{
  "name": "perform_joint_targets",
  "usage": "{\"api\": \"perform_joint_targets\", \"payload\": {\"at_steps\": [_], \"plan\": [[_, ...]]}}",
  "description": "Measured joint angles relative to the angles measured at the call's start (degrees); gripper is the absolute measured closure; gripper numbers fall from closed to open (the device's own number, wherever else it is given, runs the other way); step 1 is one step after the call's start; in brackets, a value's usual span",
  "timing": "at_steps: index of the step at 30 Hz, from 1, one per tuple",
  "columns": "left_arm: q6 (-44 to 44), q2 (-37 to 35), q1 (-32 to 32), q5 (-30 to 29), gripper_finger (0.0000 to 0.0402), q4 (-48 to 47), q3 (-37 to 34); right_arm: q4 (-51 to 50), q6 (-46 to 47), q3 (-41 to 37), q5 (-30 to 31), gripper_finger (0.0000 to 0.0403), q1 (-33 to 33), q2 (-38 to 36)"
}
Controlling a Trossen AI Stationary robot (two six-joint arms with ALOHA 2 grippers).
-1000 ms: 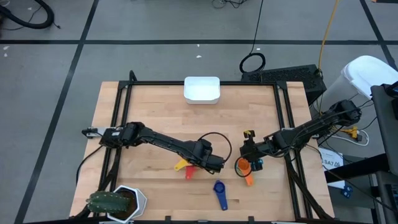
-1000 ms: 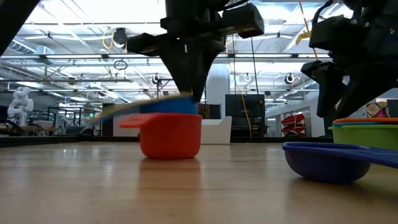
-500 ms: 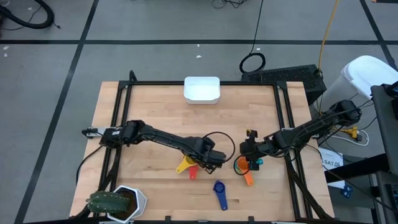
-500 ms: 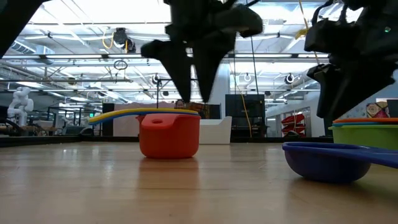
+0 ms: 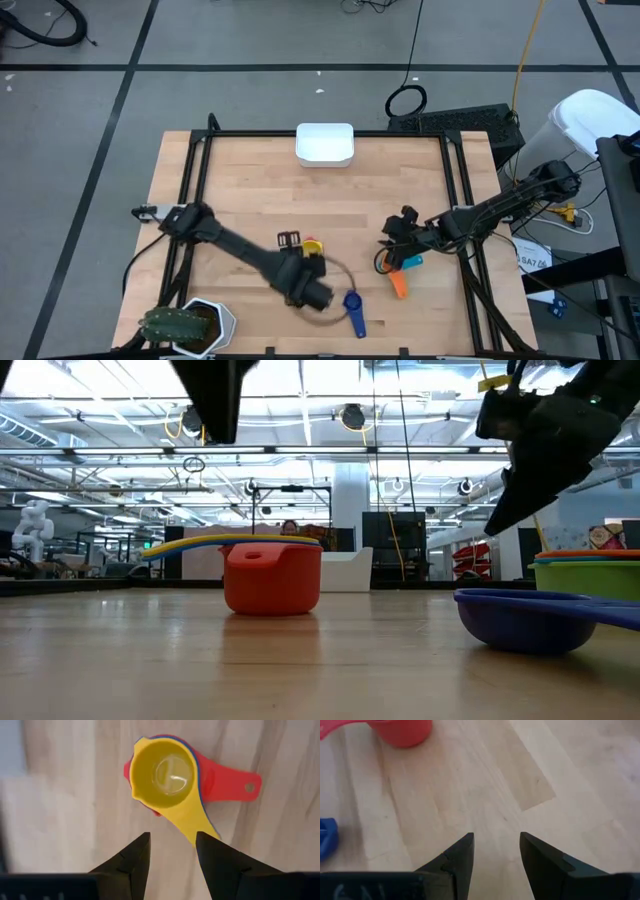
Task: Nest measuring cups in basket
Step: Stack the left nested measuring cups on top of the red measuring cup
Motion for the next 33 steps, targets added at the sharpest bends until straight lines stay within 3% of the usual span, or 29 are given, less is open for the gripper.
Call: {"api": "perform_joint_targets", "payload": {"at_steps": [5, 14, 18, 23, 29, 33], "plan": [[1.5, -0.3, -3.27, -4.22, 0.0238, 0.19, -3.36, 0.31, 5.75, 0.0, -1.15, 0.0252, 2.62, 0.0], [-6.64, -0.26, -9.12, -6.88, 0.0238, 0.29, -20.42, 0.51, 12.4, 0.0, 0.67, 0.0252, 6.42, 0.0], [-11.12, -4.44, -10.33, -9.63, 0.0238, 2.76, -25.94, 0.69, 13.7, 0.0, 1.82, 0.0252, 6.6, 0.0], [-17.08, -15.86, -9.47, -10.1, 0.0238, 11.6, -38.05, 1.07, 13.69, 0.0, 2.13, 0.0252, 6.6, 0.0], [-14.69, -30.43, -6.75, -3.92, 0.0238, 37.01, -56.55, 1.9, 13.4, 0.0, 2.08, 0.0252, 6.58, 0.0], [-14.4, -34.94, -5.67, -3.7, 0.0238, 45.83, -62.82, 2.01, 13.31, 0.0, 2.06, 0.0252, 6.58, 0.0]]}}
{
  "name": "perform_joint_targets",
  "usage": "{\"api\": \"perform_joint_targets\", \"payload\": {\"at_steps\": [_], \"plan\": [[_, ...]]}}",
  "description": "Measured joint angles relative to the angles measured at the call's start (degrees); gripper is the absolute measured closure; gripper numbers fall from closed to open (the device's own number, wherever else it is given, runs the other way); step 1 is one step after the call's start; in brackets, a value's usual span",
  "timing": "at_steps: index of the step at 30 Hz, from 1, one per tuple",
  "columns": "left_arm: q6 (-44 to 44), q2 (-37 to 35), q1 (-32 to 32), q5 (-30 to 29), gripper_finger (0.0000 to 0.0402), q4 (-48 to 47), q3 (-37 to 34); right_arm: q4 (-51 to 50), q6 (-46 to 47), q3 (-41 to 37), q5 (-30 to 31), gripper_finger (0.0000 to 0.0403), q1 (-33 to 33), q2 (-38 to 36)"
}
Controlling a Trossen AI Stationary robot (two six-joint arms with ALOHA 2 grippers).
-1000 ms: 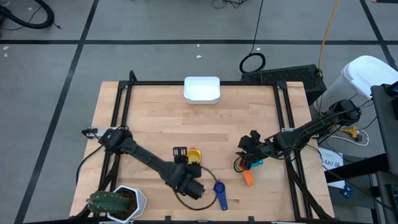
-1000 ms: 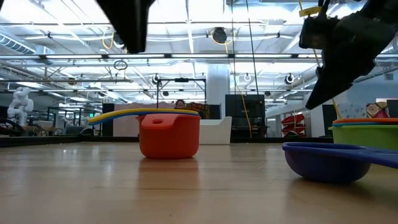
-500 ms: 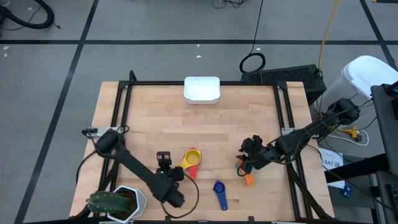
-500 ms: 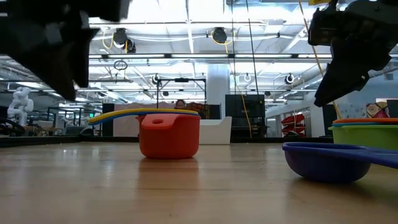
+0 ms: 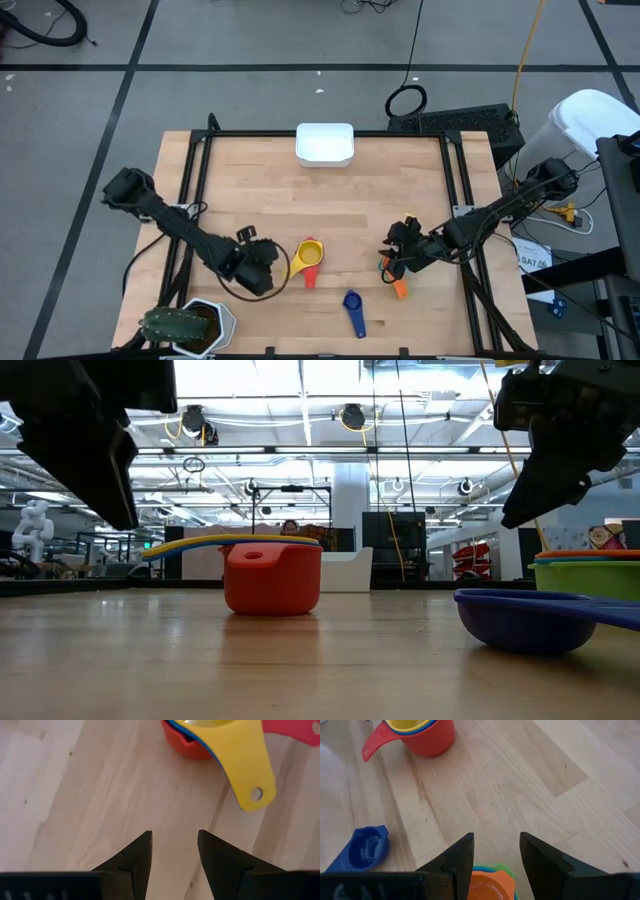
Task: Nest measuring cups in basket
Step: Stack the left nested measuring cups on top of the red measuring cup
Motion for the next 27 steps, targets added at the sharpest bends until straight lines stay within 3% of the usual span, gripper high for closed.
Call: {"api": "perform_joint_targets", "payload": {"at_steps": [10, 17, 24, 27], "plan": [[0.11, 1.15, 4.93, 3.42, 0.0238, 8.24, -6.1, 0.33, -0.13, 0.02, 0.02, 0.0252, 0.0, 0.0], [0.33, 1.13, 5.78, 4.02, 0.0238, 15.96, -6.73, 1.3, -1.49, 0.07, -0.05, 0.0252, -0.07, 0.02], [-0.94, 1.13, 5.77, 5.02, 0.0238, 13.98, -6.72, 1.69, -2.14, 0.09, -0.07, 0.0252, -0.07, 0.02], [-1.59, 1.13, 5.72, 6.69, 0.0238, 17.41, -6.72, 1.71, -2.45, 0.09, -0.09, 0.0252, -0.07, 0.02]]}}
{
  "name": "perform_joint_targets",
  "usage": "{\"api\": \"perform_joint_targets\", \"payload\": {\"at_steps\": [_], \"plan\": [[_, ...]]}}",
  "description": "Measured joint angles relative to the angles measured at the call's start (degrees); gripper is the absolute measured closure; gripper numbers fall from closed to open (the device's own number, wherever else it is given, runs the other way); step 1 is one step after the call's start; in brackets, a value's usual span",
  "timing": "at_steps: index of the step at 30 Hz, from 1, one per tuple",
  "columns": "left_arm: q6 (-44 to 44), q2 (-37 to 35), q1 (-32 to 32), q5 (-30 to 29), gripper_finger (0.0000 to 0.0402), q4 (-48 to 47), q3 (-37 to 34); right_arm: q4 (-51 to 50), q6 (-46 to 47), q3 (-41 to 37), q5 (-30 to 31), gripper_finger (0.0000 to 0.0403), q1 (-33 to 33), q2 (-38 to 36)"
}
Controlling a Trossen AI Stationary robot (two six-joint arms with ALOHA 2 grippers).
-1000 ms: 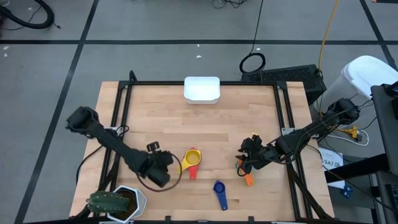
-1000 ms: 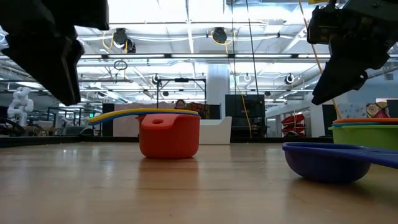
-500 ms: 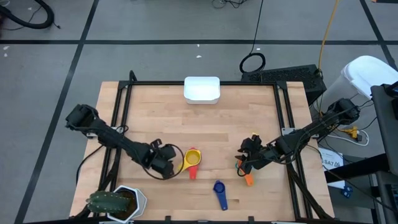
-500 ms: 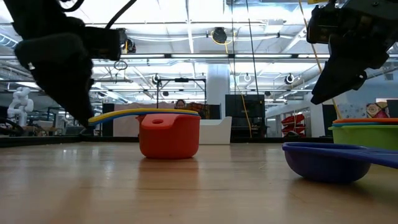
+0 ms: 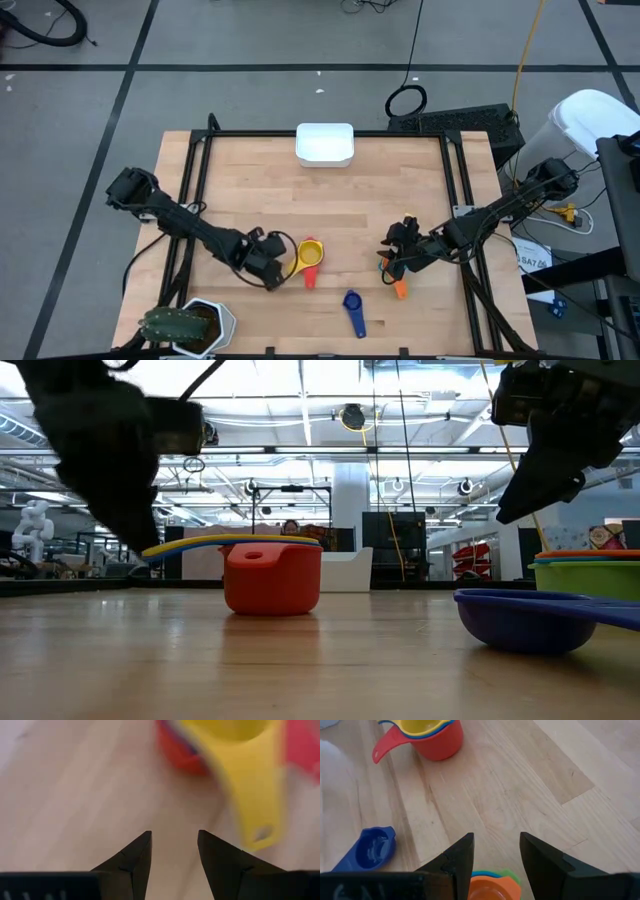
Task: Nest measuring cups in basket
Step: Stack the left nested measuring cups on top of the red measuring cup
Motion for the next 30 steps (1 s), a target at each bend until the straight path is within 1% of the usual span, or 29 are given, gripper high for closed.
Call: {"api": "perform_joint_targets", "payload": {"at_steps": [3, 5, 8, 11, 14, 16, 19, 23, 30], "plan": [[2.0, 0.0, -0.64, 0.43, 0.0238, 8.21, 0.0, 0.02, -0.67, 0.0, 0.0, 0.0252, 0.0, 0.0], [3.42, 0.0, -0.93, 0.44, 0.0238, 10.81, 0.06, 0.0, -0.83, 0.0, 0.0, 0.0252, 0.0, 0.0], [2.85, 0.0, -0.92, 0.41, 0.0238, 7.1, 0.07, 0.01, -0.85, 0.0, -0.04, 0.0252, 0.0, 0.0], [0.88, 0.0, -0.88, 0.34, 0.0238, 1.27, 0.04, -0.02, -0.97, 0.0, -0.2, 0.0252, 0.0, 0.0], [-1.48, 0.0, -1.0, 0.4, 0.0238, -2.01, 0.04, 0.0, -1.05, 0.0, -0.2, 0.0252, 0.0, 0.0], [-2.42, 0.0, -1.0, 0.4, 0.0238, -1.76, 0.02, 0.13, -1.05, -0.02, -0.2, 0.0252, 0.0, 0.0], [-2.25, 0.0, -1.14, 0.34, 0.0238, 2.2, 0.02, 2.25, -1.19, -0.06, -0.04, 0.0252, 0.0, 0.0], [1.1, 0.0, -1.59, 0.11, 0.0238, 8.01, 0.02, 10.58, -8.09, -0.04, -1.8, 0.0252, 0.0, 1.65], [0.65, 0.0, -2.17, -0.21, 0.0238, 6.67, 0.02, 7.26, -12.33, 0.23, -1.97, 0.0252, 0.0, 2.62]]}}
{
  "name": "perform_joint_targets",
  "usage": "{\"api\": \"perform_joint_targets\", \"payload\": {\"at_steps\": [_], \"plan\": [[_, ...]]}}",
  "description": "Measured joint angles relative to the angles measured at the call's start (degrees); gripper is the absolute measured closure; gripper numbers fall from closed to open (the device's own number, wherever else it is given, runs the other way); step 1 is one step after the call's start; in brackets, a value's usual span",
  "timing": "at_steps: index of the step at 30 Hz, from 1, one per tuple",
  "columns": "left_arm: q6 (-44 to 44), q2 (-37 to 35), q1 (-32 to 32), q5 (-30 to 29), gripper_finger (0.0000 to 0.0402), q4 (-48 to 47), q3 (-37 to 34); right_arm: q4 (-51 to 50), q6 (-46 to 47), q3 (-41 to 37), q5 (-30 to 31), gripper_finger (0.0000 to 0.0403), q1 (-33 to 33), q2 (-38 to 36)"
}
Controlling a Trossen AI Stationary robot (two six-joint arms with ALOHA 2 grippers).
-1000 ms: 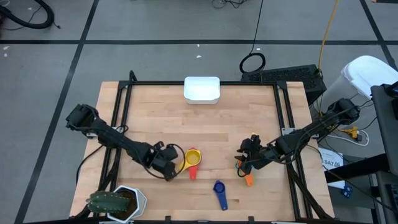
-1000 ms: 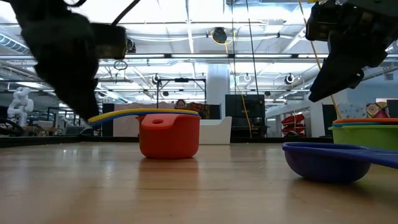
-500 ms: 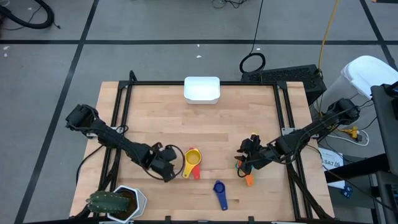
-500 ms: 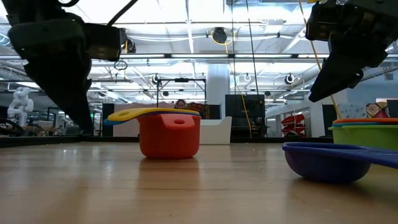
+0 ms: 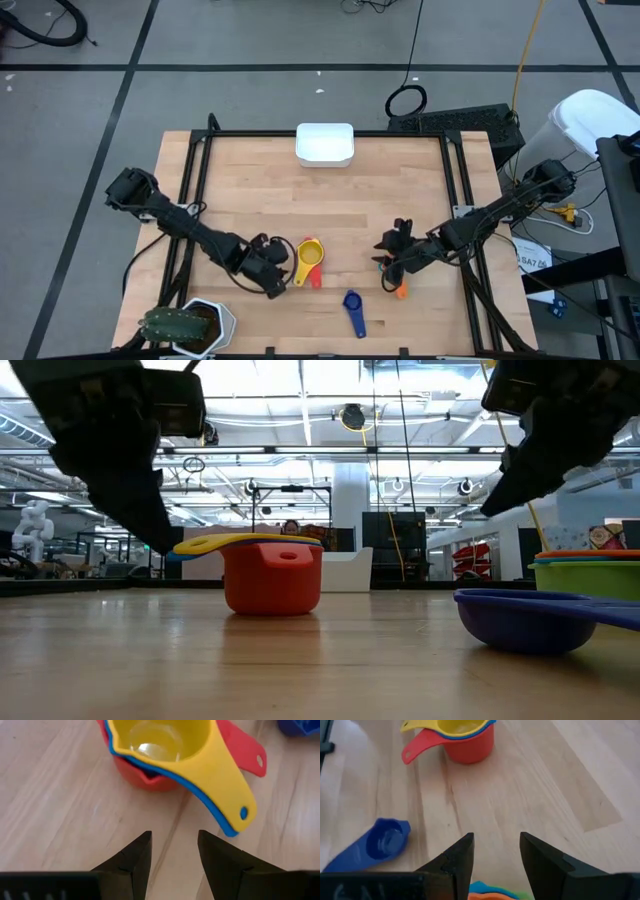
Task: Nest measuring cups in basket
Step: Stack the left nested measuring cups on top of the red measuring cup
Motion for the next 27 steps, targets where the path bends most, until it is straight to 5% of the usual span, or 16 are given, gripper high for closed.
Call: {"api": "perform_joint_targets", "payload": {"at_steps": [7, 15, 27], "plan": [[0.2, 0.0, 0.12, -0.35, 0.0238, -1.61, 0.0, 0.18, -8.4, 2.9, 0.03, 0.0252, 0.0, 2.1], [-0.1, 0.0, 1.17, -1.27, 0.0238, 0.6, 0.0, 2.87, -21.32, 13.2, -0.22, 0.0252, -1.32, 14.26], [-3.07, 0.0, 0.66, -2.78, 0.0238, 0.79, 0.0, 9.46, -27.38, 20.28, -10.37, 0.0252, -4.28, 28.76]]}}
